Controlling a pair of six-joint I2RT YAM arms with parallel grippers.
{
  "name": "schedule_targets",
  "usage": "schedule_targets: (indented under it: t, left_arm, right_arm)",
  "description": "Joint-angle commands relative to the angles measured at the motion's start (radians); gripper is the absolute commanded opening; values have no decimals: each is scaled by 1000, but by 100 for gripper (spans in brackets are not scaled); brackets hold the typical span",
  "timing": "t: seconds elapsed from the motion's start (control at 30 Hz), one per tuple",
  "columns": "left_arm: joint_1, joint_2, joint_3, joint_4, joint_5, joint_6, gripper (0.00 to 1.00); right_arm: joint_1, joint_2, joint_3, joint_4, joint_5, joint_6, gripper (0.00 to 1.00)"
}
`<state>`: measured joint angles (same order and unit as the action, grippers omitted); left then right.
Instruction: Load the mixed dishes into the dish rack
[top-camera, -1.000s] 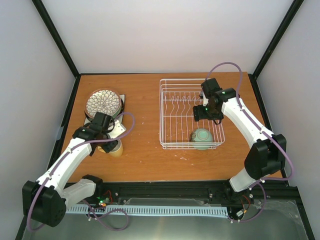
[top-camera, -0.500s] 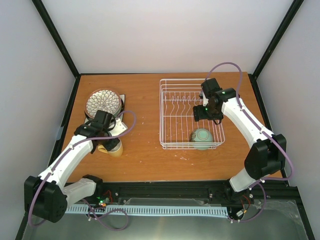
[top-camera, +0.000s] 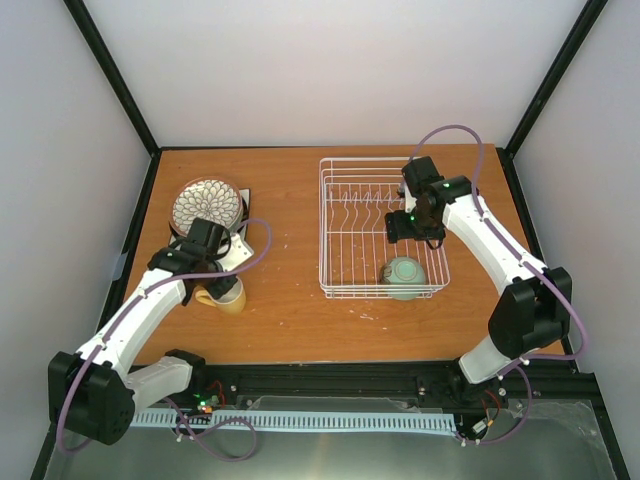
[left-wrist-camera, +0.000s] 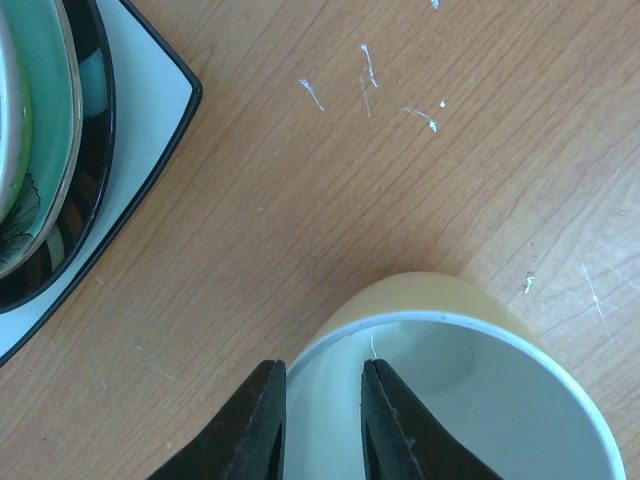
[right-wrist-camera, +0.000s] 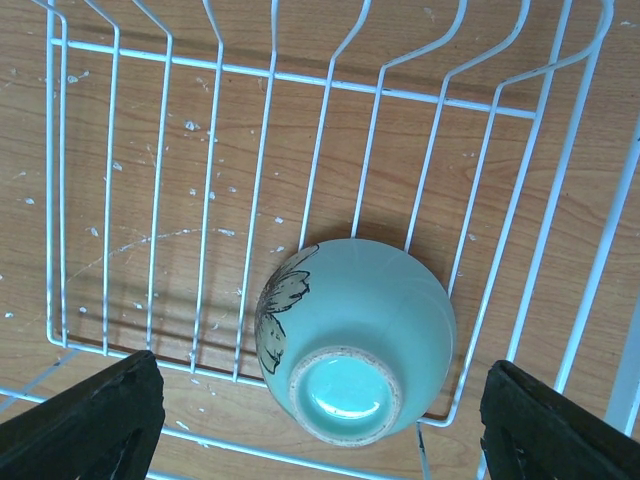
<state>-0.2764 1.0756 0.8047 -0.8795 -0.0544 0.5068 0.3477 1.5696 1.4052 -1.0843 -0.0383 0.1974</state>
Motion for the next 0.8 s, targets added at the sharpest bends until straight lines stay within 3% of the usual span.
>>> schedule_targets:
  t: [0.0,0.27,0.77]
  left_arm:
    - [5,-2,-23,17,39,3,23]
    - [5,-12,-83,49,58,5,23]
    - [5,-22,-2,13,-32,15,30]
  right_arm:
    - [4,7,5,-7,-4,-19,86]
    - [3,15,0,-7,-13,-25,85]
    - [4,12,-9,-5,-27,-30,85]
